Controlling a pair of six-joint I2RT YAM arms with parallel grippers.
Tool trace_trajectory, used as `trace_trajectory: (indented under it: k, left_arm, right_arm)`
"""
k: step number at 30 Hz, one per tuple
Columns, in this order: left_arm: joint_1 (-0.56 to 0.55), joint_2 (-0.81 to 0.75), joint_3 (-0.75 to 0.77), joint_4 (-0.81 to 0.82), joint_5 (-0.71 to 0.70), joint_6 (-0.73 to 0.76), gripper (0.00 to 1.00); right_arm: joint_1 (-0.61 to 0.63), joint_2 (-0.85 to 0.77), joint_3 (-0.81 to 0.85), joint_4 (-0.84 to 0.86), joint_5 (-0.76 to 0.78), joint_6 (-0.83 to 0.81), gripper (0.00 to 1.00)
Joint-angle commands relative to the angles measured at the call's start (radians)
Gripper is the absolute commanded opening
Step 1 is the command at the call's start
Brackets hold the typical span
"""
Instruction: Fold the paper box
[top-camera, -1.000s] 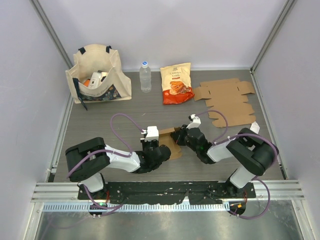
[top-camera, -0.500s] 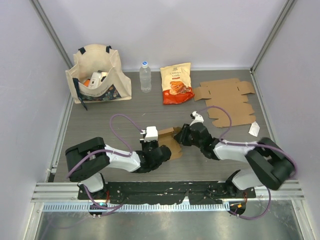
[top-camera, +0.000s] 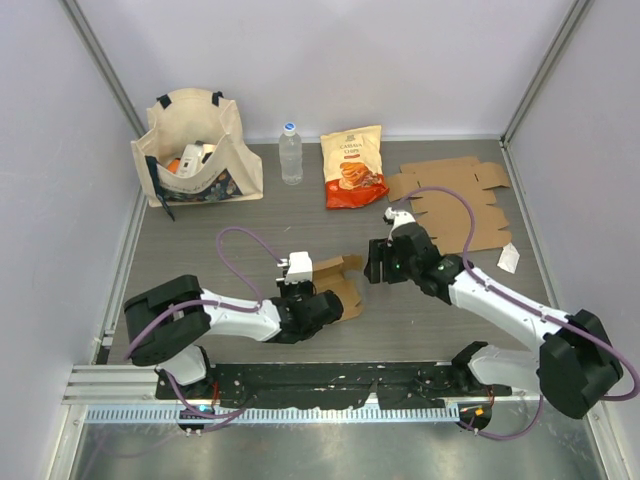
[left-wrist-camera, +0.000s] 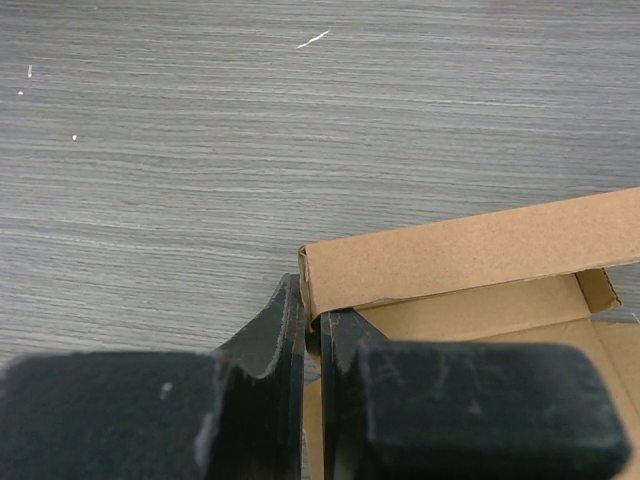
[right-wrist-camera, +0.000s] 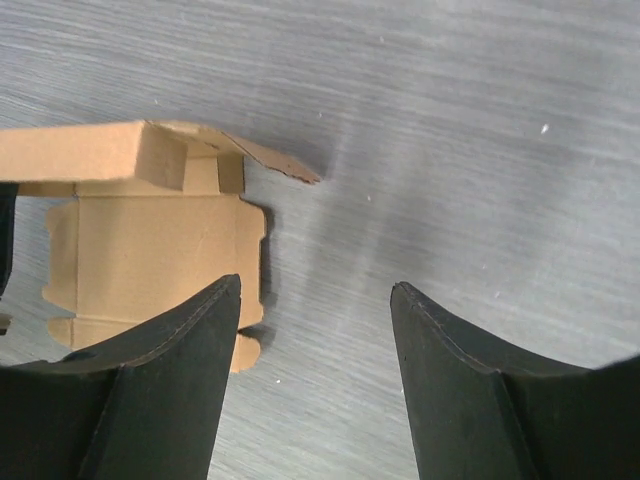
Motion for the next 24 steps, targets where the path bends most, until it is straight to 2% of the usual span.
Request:
trace_trajectory:
  k: [1, 8, 11, 13, 16, 17, 19, 20, 22, 23, 24]
  left_arm:
    - [-0.003, -0.040, -0.029, 0.057, 0.026, 0.087, 0.00]
    - [-0.002, -0.051, -0.059, 0.169, 0.011, 0.190, 0.00]
    - [-0.002, -0.047, -0.058, 0.200, 0.025, 0.216, 0.00]
    - [-0.002, -0.042, -0.058, 0.211, 0.041, 0.219, 0.00]
    - [-0.002, -0.039, -0.064, 0.220, 0.054, 0.219, 0.00]
    - [-0.002, -0.036, -0.065, 0.220, 0.055, 0.218, 0.00]
    - [-0.002, -0.031, -0.062, 0.220, 0.052, 0.218, 0.00]
    - [-0.002, -0.030, -0.061, 0.214, 0.048, 0.216, 0.00]
    - [-0.002, -0.028, -0.052, 0.206, 0.038, 0.221, 0.00]
    - [-0.002, -0.027, -0.049, 0.203, 0.034, 0.225, 0.00]
    - [-0.002, -0.028, -0.045, 0.201, 0.034, 0.228, 0.00]
  right_arm:
    - [-0.074, 0.061, 0.089, 0.048, -0.153, -0.189, 0.67]
    - [-0.101, 0.201, 0.122, 0.168, -0.352, -0.295, 0.62]
    - [-0.090, 0.226, 0.118, 0.187, -0.381, -0.299, 0.60]
    - [-0.087, 0.226, 0.100, 0.237, -0.345, -0.292, 0.60]
    - [-0.086, 0.244, 0.103, 0.253, -0.328, -0.304, 0.50]
    - [-0.077, 0.247, 0.112, 0.247, -0.316, -0.307, 0.41]
    - [-0.066, 0.253, 0.124, 0.213, -0.293, -0.310, 0.31]
    - [-0.051, 0.253, 0.136, 0.198, -0.282, -0.304, 0.22]
    - [-0.037, 0.253, 0.153, 0.152, -0.270, -0.278, 0.13]
    - [-0.017, 0.255, 0.176, 0.115, -0.256, -0.252, 0.04]
    - [-0.009, 0.256, 0.190, 0.092, -0.239, -0.232, 0.01]
